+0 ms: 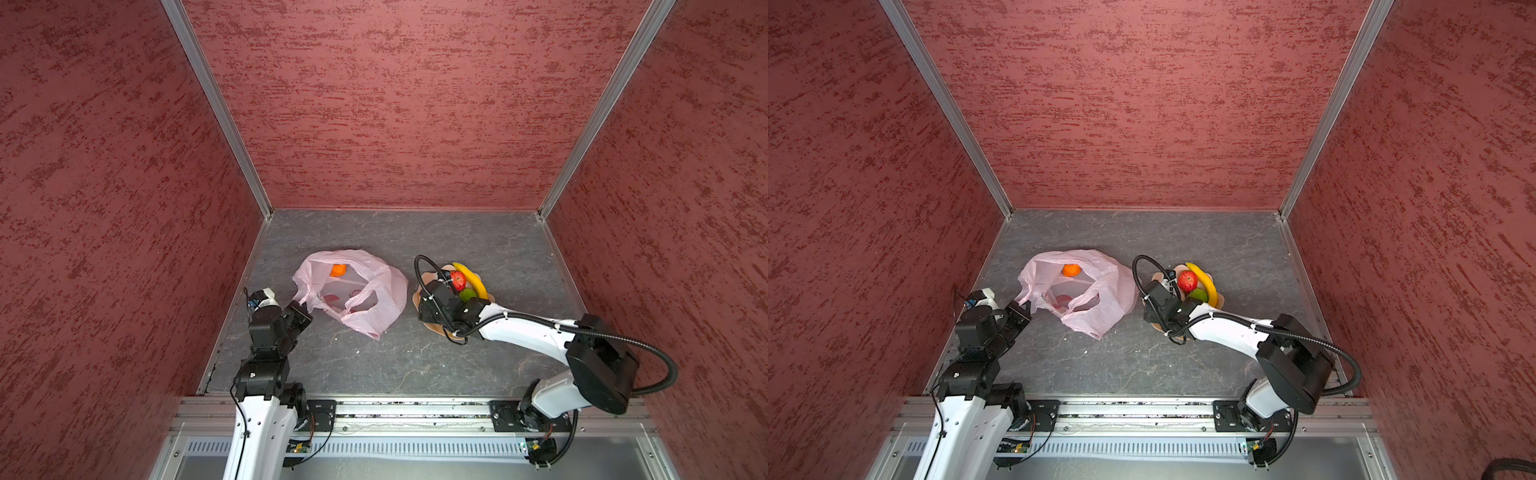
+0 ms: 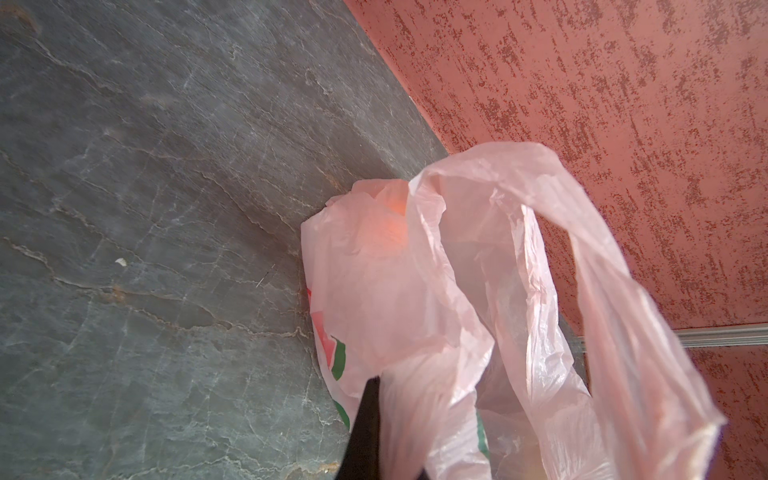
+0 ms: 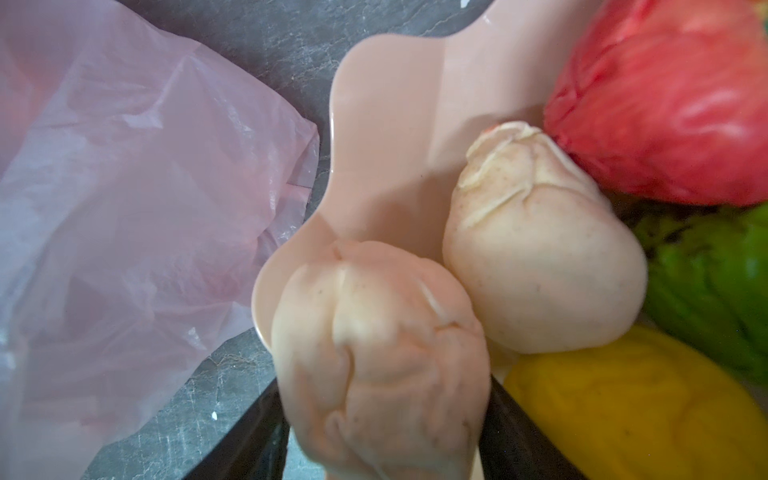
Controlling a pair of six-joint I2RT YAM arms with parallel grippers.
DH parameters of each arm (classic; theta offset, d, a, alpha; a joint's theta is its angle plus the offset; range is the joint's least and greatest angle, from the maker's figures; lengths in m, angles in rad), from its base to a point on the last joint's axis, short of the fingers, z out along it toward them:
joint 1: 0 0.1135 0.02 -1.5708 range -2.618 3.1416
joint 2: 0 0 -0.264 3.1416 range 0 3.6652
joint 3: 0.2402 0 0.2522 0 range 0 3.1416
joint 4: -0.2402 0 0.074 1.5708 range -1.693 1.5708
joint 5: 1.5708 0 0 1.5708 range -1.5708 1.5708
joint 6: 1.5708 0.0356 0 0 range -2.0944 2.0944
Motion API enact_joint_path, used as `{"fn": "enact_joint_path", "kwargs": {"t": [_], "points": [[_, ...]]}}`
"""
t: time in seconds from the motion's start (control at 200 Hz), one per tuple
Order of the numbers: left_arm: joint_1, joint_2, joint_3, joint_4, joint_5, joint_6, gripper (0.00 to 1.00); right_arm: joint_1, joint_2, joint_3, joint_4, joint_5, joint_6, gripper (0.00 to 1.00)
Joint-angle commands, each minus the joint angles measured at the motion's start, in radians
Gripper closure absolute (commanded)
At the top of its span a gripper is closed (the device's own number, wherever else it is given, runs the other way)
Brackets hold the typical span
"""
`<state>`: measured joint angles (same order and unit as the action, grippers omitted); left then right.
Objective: Take the fake fruits out of the plastic bag
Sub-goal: 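Lower the cream fruit into the bowl and open the right gripper, then move the right gripper back into the bag mouth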
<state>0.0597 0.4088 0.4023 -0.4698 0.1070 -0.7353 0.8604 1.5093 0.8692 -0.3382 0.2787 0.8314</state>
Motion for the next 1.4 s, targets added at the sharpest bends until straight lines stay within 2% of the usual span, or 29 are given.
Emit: {"fn": "enact_joint_path", "kwargs": {"t": [0.0,0.456,0.631,0.731,0.857,1.067,1.252,1.398], "points": [[-0.003,0.003,0.01,0.032,0.011,0.011,1.0,0.009,-0.021,0.02,-0.03,0.043,0.012,0.31],[-0.005,0.021,0.015,0.046,0.007,0.018,1.0,0.017,-0.118,0.085,-0.096,0.149,-0.006,0.29],[-0.011,0.029,0.021,0.046,0.01,0.029,1.0,0.017,-0.096,0.167,-0.047,0.156,-0.078,0.3],[-0.016,0.039,0.031,0.043,0.016,0.039,1.0,0.017,-0.042,0.262,-0.013,0.116,-0.158,0.32],[-0.017,0.089,0.046,0.05,0.05,0.054,1.0,0.022,0.025,0.393,0.043,0.009,-0.271,0.36],[-0.027,0.18,0.071,0.065,0.11,0.078,1.0,0.082,0.128,0.628,0.048,-0.125,-0.439,0.41],[-0.042,0.227,0.083,0.041,0.117,0.097,1.0,0.142,0.226,0.779,0.001,-0.213,-0.512,0.42],[-0.054,0.204,0.074,0.005,0.104,0.102,1.0,0.167,0.329,0.857,-0.031,-0.266,-0.509,0.45]]}}
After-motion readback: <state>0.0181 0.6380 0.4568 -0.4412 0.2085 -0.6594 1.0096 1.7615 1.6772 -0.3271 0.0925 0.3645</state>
